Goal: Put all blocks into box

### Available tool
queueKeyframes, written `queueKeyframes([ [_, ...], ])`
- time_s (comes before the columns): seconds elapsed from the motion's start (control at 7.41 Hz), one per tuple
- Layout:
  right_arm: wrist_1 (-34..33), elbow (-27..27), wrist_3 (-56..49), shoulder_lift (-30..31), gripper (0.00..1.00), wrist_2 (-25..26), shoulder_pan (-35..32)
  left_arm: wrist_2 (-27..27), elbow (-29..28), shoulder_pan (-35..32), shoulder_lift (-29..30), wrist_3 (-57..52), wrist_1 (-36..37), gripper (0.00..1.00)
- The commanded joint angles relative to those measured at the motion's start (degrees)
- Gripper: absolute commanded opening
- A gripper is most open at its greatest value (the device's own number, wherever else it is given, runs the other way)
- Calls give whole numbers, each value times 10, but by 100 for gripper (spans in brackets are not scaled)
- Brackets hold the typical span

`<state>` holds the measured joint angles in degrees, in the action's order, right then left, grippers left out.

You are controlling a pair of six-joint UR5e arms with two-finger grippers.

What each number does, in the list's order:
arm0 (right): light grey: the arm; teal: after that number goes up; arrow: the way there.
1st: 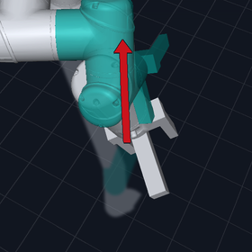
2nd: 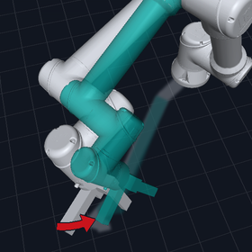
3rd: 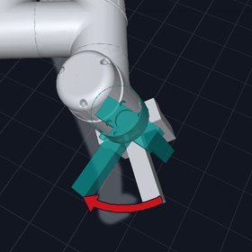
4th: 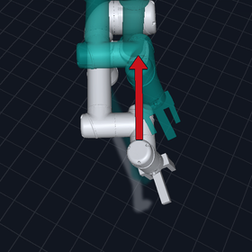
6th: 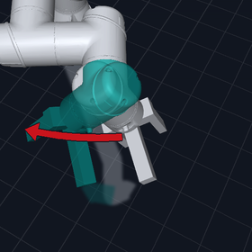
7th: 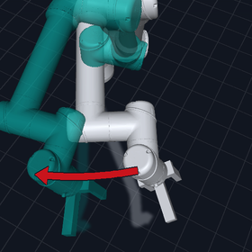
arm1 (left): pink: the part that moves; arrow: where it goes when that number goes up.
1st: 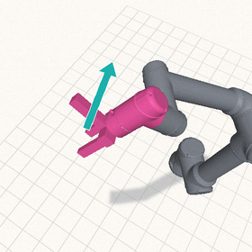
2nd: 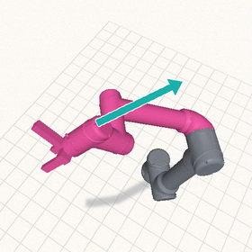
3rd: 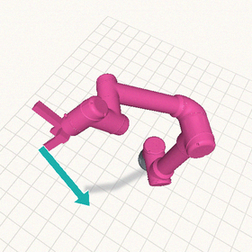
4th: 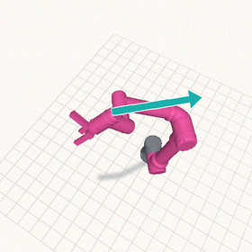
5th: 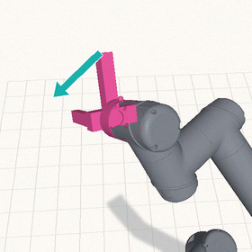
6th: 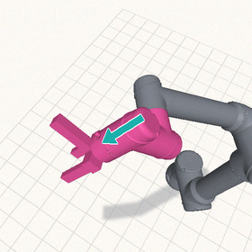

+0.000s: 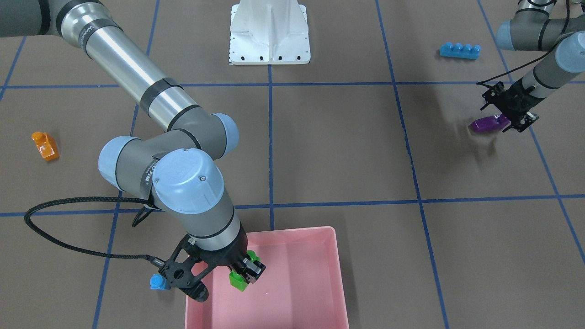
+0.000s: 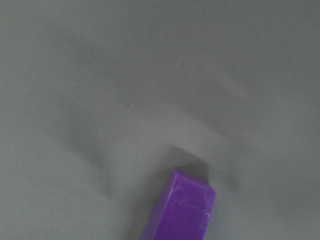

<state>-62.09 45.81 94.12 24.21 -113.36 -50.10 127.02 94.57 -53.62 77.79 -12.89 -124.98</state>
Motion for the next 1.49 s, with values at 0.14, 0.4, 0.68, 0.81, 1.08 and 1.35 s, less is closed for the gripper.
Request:
queueKeyframes([
  [0.14, -1, 5, -31, 1, 100, -8, -24, 4, -10, 0, 1, 4, 4, 0],
  [0.4, -7, 71, -106, 82, 100, -90, -80, 19, 10, -3, 46, 58, 45, 0],
  [0.68, -8, 175, -228, 234, 100, -150, -132, 34, 11, -13, 165, 119, 147, 0],
  [0.81, -8, 198, -276, 285, 100, -173, -149, 34, 10, -25, 222, 163, 176, 0],
  [1.08, -8, 262, -419, 391, 100, -180, -154, 33, -13, -25, 361, 338, 248, 0],
  [1.35, -8, 314, -519, 468, 100, -201, -156, 32, -126, -25, 522, 483, 249, 0],
])
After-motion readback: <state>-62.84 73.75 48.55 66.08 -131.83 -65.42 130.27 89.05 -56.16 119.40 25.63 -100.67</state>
